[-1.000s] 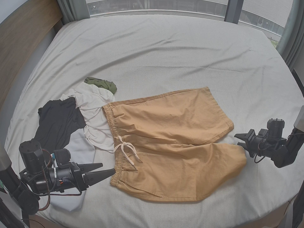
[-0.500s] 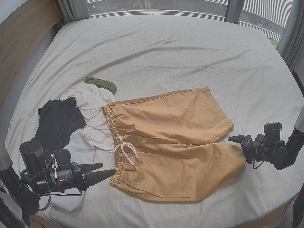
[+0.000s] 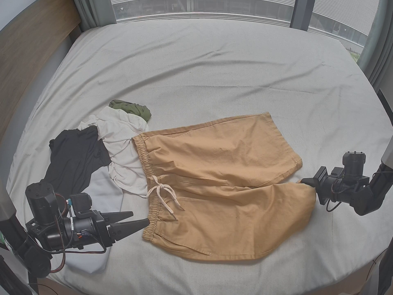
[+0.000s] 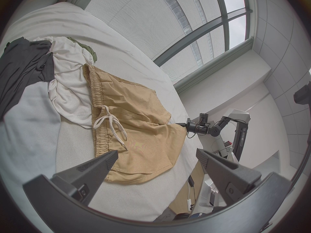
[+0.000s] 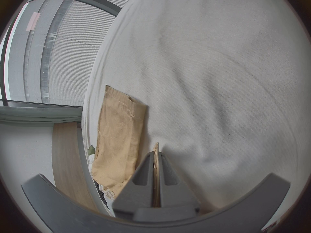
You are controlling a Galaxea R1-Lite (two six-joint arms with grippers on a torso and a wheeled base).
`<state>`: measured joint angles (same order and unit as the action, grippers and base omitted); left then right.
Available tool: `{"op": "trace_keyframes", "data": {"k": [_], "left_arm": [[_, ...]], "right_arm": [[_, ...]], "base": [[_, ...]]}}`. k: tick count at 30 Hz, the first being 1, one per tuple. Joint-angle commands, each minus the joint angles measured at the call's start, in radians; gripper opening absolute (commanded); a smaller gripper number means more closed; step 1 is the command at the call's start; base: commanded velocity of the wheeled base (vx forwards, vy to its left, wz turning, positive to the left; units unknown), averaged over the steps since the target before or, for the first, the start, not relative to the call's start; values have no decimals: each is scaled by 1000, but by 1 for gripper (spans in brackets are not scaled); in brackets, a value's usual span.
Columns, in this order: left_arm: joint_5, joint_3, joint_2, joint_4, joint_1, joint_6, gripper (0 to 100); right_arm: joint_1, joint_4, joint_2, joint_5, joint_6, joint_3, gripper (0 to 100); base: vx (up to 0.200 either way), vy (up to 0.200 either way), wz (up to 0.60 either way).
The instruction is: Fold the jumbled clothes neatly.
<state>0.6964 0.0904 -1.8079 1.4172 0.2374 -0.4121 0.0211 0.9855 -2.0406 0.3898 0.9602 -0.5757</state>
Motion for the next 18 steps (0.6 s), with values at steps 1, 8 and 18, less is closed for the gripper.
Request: {"op": "trace_keyframes", "data": {"k": [1,8,18], "left_arm": [[0,0,1,2,0,-1,100],[0,2,1,2,0,-1,100],[0,2,-1,0,-1,-1,100]], "right_arm": [[5,93,-23,-6,3,4,0],[10,211,-72,-6,2,16,0],[3,450,-207,-19,-5,30,0]], "base": [[0,0,0],[0,0,0],[0,0,0]]}}
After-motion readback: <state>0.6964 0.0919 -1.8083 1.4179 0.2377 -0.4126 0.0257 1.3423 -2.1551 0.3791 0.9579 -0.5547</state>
